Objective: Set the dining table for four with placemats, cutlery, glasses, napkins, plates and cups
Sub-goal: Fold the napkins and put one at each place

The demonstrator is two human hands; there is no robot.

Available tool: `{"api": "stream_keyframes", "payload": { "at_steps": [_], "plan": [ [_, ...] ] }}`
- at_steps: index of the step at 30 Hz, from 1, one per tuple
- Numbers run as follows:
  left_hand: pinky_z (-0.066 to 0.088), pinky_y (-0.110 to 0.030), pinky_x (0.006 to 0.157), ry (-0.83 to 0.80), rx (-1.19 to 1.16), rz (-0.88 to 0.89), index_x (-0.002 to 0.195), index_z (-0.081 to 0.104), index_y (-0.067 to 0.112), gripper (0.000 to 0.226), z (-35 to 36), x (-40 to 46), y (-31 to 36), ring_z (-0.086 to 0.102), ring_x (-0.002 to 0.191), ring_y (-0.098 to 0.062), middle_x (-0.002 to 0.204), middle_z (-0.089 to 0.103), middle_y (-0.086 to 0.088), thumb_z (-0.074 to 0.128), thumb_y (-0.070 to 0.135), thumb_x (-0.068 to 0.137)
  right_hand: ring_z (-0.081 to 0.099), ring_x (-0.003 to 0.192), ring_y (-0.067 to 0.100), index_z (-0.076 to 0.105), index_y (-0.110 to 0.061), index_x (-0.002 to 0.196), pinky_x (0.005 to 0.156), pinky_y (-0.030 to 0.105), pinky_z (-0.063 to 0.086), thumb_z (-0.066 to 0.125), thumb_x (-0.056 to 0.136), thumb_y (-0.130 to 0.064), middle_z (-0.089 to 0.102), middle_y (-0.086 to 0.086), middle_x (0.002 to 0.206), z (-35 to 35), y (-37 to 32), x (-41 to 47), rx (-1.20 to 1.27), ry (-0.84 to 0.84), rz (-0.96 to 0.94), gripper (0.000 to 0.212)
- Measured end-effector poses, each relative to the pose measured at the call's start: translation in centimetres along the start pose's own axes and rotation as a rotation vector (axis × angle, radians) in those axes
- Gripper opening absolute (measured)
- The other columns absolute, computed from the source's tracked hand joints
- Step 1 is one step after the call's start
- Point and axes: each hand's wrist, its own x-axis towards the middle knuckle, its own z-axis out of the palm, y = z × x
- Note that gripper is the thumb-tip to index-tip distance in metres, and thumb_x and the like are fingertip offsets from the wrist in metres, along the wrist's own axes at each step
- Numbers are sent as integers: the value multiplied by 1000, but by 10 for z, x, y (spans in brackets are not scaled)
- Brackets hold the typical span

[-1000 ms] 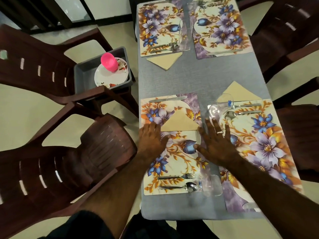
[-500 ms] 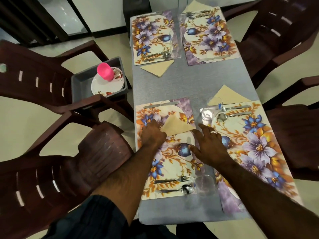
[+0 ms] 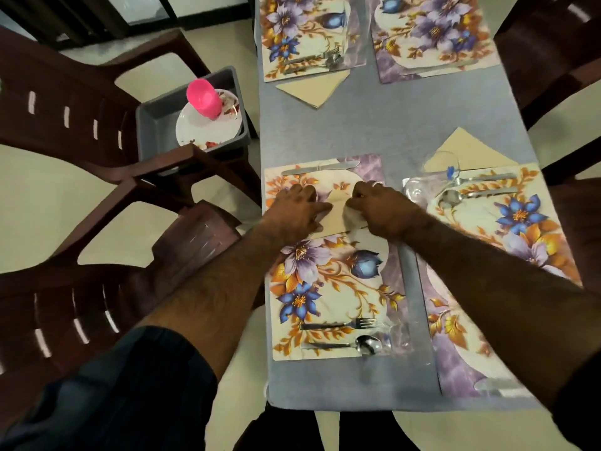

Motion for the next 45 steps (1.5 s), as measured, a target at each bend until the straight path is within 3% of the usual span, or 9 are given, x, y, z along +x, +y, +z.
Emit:
{"api": "stream_keyframes", "payload": {
  "at_steps": [7, 12, 18, 27, 32, 34, 37, 42, 45],
  "plan": [
    [33, -58, 117, -203, 149, -65, 165, 10, 32, 116, -2, -24, -18, 27, 149, -42, 168, 19, -18, 69, 80, 77, 44, 136, 33, 21, -24, 163, 108, 47, 44, 77, 87, -47, 31, 14, 156, -12, 9, -4, -159, -228, 22, 97],
    [54, -45, 99, -52, -390, -393, 139, 52, 20, 74, -4, -20, 22, 60, 126, -35, 141, 61, -10, 78, 61, 84, 58, 120, 41, 47, -12, 146, 98, 47, 53, 70, 92, -50, 53, 19, 136, -11, -2, -2, 206, -78, 276, 69],
    [58, -41, 90, 49, -566, -592, 120, 60, 21, 52, 11, -20, 51, 67, 107, -30, 118, 71, -5, 83, 47, 82, 66, 107, 32, 59, -16, 126, 90, 45, 58, 74, 63, -71, 66, 8, 119, 10, -16, 6, 491, -89, 541, 84],
    [46, -24, 65, -3, -787, -663, 81, 64, 26, 23, 5, -34, 50, 65, 81, -20, 89, 70, 3, 88, 27, 78, 64, 91, 21, 79, -17, 97, 64, 28, 42, 90, 75, -35, 72, 3, 104, 1, -16, -12, 793, -92, 450, 31],
    [55, -27, 69, 149, -1560, -662, 100, 67, -5, 18, -28, -65, 51, 66, 81, -27, 88, 68, -12, 78, -4, 85, 74, 94, 23, 78, -10, 105, 84, 40, 63, 93, 71, -8, 78, 9, 106, -33, -16, -52, 1288, 66, 411, 38],
    [58, -37, 79, 214, -1966, -630, 116, 66, -1, 26, -52, -79, 56, 73, 88, -29, 101, 72, -16, 71, -4, 91, 76, 89, 18, 76, -6, 110, 74, 31, 64, 87, 75, 2, 79, 9, 107, -51, -27, -68, 1524, 118, 372, 38],
    [60, -35, 75, 296, -2239, -552, 105, 65, 9, 19, -85, -100, 69, 72, 88, -24, 97, 71, -12, 73, 5, 88, 76, 93, 22, 76, -12, 112, 74, 31, 61, 84, 79, -2, 80, 4, 106, -71, -52, -84, 1672, 233, 370, 35],
    [57, -37, 81, 347, -2113, -547, 102, 71, 9, 12, -115, -115, 84, 70, 88, -22, 97, 73, -10, 73, 3, 92, 73, 75, -3, 73, -22, 100, 67, 15, 57, 85, 80, 1, 78, -19, 82, -93, -86, -100, 1521, 324, 240, 33],
    [58, -54, 97, 460, -2066, -490, 108, 75, 3, 16, -136, -124, 79, 72, 99, -35, 111, 75, -23, 70, -2, 94, 74, 76, -1, 75, -17, 104, 66, 15, 57, 88, 80, -6, 78, -10, 89, -99, -90, -110, 1384, 340, 217, 29]
  ]
}}
